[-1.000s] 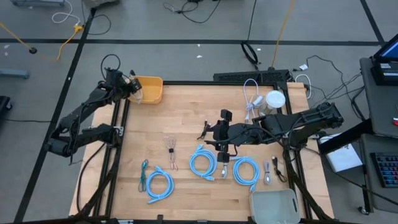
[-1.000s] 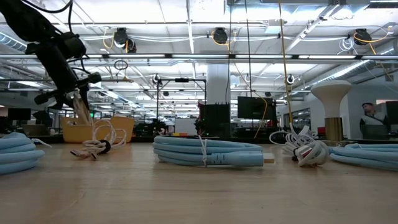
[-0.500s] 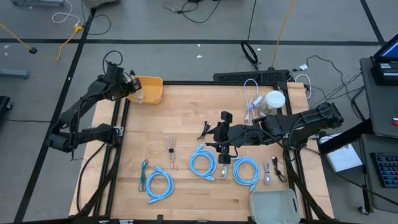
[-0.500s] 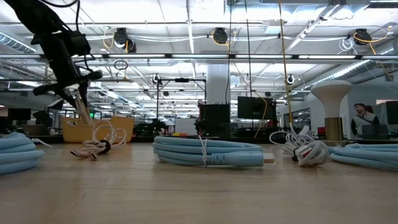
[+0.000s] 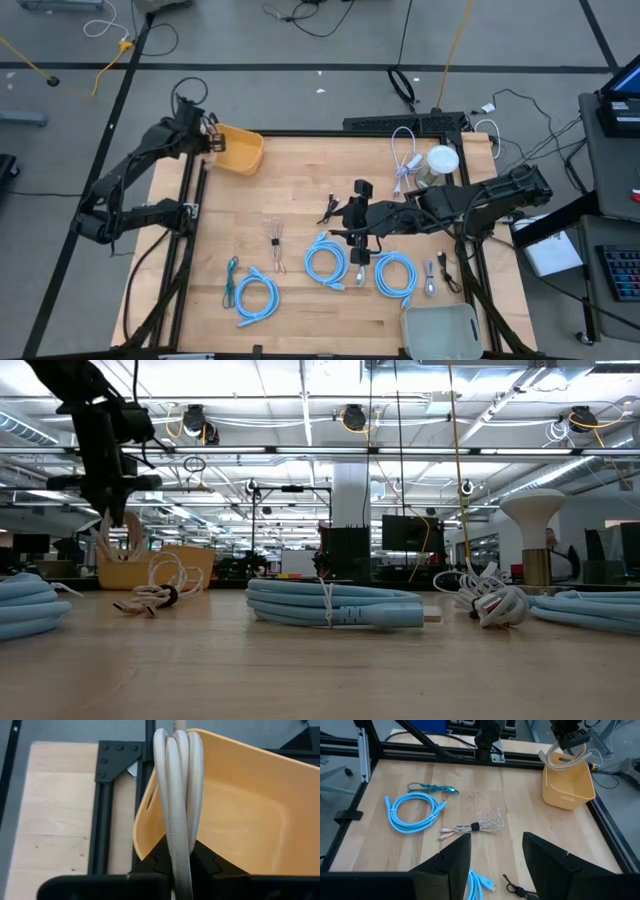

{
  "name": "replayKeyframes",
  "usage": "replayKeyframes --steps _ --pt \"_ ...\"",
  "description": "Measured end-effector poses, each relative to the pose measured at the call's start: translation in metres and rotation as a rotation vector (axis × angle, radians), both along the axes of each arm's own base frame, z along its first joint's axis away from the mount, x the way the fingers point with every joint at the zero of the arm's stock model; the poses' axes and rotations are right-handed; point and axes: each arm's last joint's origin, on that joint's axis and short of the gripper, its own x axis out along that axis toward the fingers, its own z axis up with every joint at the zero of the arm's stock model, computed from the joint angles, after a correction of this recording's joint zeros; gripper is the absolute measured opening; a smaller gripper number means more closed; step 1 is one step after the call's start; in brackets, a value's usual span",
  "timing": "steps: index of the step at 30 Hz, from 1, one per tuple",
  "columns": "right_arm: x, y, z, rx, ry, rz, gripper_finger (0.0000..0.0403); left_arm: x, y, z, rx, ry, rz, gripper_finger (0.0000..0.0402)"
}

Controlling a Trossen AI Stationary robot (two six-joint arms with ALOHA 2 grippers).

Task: Pick & Place USB Port
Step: Put the gray hdmi cable into the yellow bin

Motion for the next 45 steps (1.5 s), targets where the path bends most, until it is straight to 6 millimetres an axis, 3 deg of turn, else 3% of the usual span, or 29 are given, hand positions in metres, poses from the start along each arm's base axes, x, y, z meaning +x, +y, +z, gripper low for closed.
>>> replayKeyframes --steps 21,36,45 --pt "0.0 -0.001 -0.001 -0.014 0.007 0.006 0.0171 -0.003 -0.006 -0.001 0.072 -0.047 -0.047 0.0027" --pt "0.001 -0.005 0.0 -0.002 0.003 -0.014 0.0171 -0.006 -0.007 -0.034 0.121 -0.169 -0.046 0.0027" --pt "0.001 -0.005 -0.001 -0.003 0.009 -0.015 0.0171 -0.006 -0.006 -0.036 0.128 -0.158 -0.023 0.0035"
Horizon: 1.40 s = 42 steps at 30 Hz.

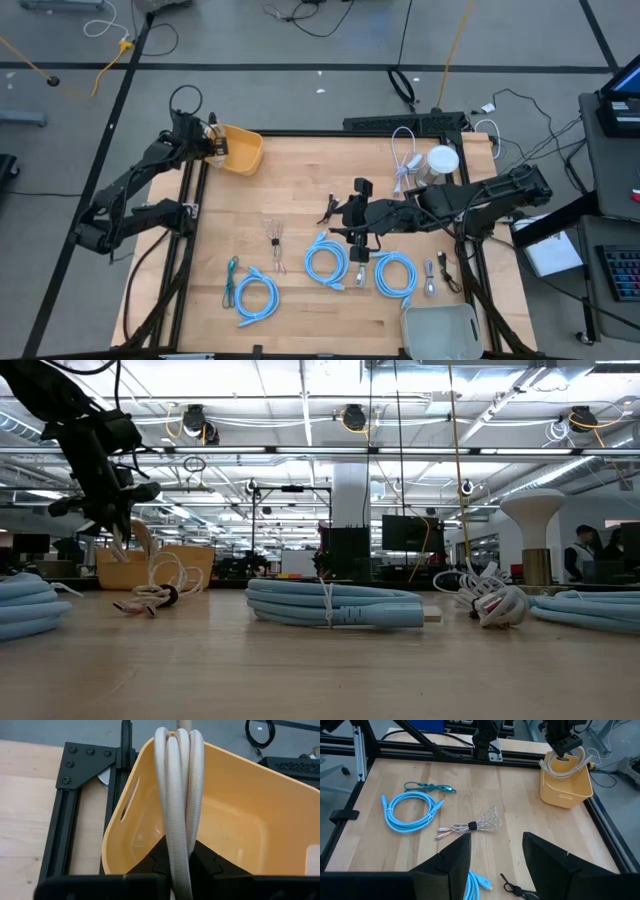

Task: Pick & Place USB Port
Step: Put the gray hdmi cable into the yellow bin

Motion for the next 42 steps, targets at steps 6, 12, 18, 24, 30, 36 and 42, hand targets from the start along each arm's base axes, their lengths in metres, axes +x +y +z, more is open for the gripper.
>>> replayKeyframes --steps 6,12,18,24,30,36,42 --pt "0.0001 -0.0001 0.0 0.0 0.0 0.0 0.0171 0.0001 -0.0006 -0.0005 -0.003 0.016 -0.019 0.0026" --pt "0.0003 -0.0001 0.0006 0.002 -0.007 0.0 0.0171 0.0004 0.0012 -0.0033 -0.02 0.019 -0.003 0.0035" --pt "0.0002 -0.0001 0.0008 0.005 -0.008 -0.003 0.0171 0.0036 0.0013 -0.0044 -0.028 -0.014 0.023 0.0077" --pt "0.0002 -0.0001 0.0007 0.01 -0.008 -0.006 0.0171 0.0037 0.0015 -0.0043 -0.026 -0.016 0.025 0.0082" --pt "0.0001 -0.0001 0.0008 0.011 -0.008 -0.006 0.0171 0.0039 0.0021 -0.0037 -0.023 -0.036 0.044 0.009" --pt "0.0001 -0.0001 0.0007 0.028 -0.01 -0.017 0.0171 0.005 0.0047 -0.0009 -0.046 -0.07 0.07 0.0102" --pt "-0.0007 0.0005 -0.0002 0.037 -0.001 -0.023 0.0171 0.0062 0.0083 0.0011 -0.1 -0.052 0.077 0.0103"
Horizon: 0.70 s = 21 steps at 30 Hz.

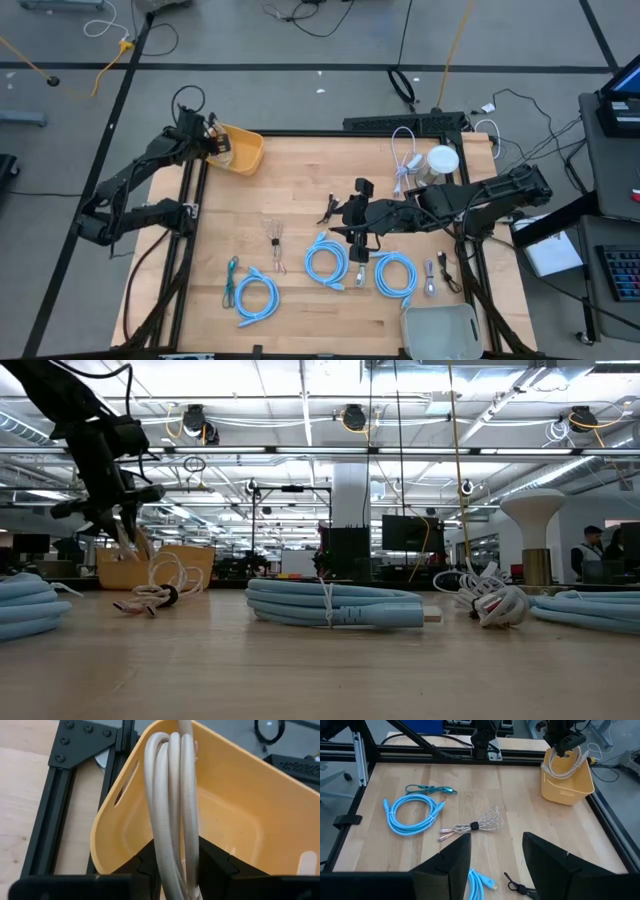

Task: Pick & Place USB Port
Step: Put the gray hdmi cable into the yellow bin

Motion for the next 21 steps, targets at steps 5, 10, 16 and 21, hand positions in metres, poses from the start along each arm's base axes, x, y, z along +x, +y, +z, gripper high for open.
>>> replayKeyframes --steps 5,10,16,21 --pt "-0.0002 0.0 -0.0003 0.007 0.002 -0.004 0.0171 -0.0001 0.0002 0.0001 -0.007 0.007 0.002 0.0102" --pt "-0.0002 0.0006 -0.0004 0.019 0.005 0.013 0.0171 -0.0001 0.0002 0.0001 -0.007 0.007 0.002 0.0102" --pt "-0.0002 0.0006 -0.0004 0.02 0.006 0.015 0.0171 0.0001 0.0009 0.0007 -0.005 -0.018 0.042 0.0102" --pt "-0.0001 0.0005 -0.0003 0.02 0.005 0.014 0.0171 0.0001 0.0011 0.0008 -0.004 -0.024 0.049 0.0102"
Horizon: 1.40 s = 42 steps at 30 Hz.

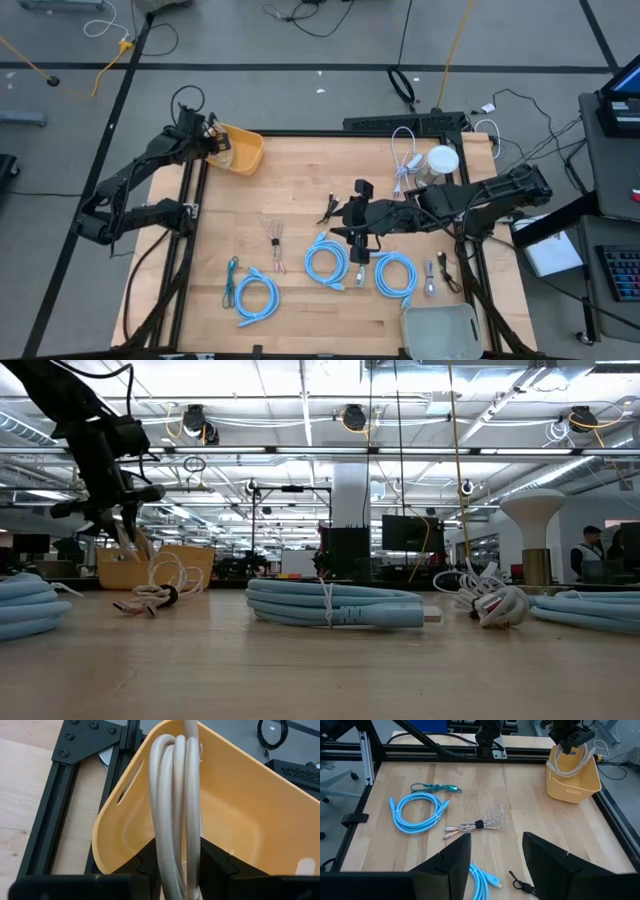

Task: Pick & Place USB Port
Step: Put the gray hdmi cable into the yellow bin

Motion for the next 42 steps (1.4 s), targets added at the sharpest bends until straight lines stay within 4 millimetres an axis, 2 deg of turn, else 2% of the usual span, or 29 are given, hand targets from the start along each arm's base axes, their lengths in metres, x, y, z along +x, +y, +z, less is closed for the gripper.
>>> replayKeyframes --steps 3,12,42 --pt "0.001 0.0 0.001 -0.005 -0.013 0.006 0.0171 0.001 0.002 0.002 0.011 -0.051 0.062 0.0102" --pt "0.001 0.0 0.002 -0.009 -0.02 0.01 0.0171 -0.005 0.001 0.012 -0.053 -0.035 -0.062 0.0102" --pt "0.0 0.001 0.001 -0.008 -0.011 0.013 0.0171 -0.001 0.006 0.009 -0.097 -0.019 -0.004 0.0113"
